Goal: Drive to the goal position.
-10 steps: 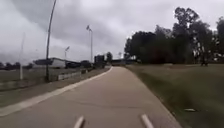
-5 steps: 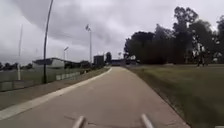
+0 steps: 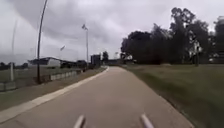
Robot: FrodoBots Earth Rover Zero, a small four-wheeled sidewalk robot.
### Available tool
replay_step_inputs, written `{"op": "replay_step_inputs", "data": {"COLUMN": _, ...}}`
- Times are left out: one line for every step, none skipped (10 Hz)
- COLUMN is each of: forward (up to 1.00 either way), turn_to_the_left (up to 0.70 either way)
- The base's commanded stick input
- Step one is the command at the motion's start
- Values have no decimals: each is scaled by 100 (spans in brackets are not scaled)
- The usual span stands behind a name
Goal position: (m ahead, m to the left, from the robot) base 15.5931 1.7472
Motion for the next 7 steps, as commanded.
{"op": "replay_step_inputs", "data": {"forward": 97, "turn_to_the_left": 0}}
{"op": "replay_step_inputs", "data": {"forward": 97, "turn_to_the_left": 0}}
{"op": "replay_step_inputs", "data": {"forward": 97, "turn_to_the_left": 0}}
{"op": "replay_step_inputs", "data": {"forward": 97, "turn_to_the_left": 0}}
{"op": "replay_step_inputs", "data": {"forward": 97, "turn_to_the_left": 0}}
{"op": "replay_step_inputs", "data": {"forward": 97, "turn_to_the_left": 0}}
{"op": "replay_step_inputs", "data": {"forward": 97, "turn_to_the_left": 0}}
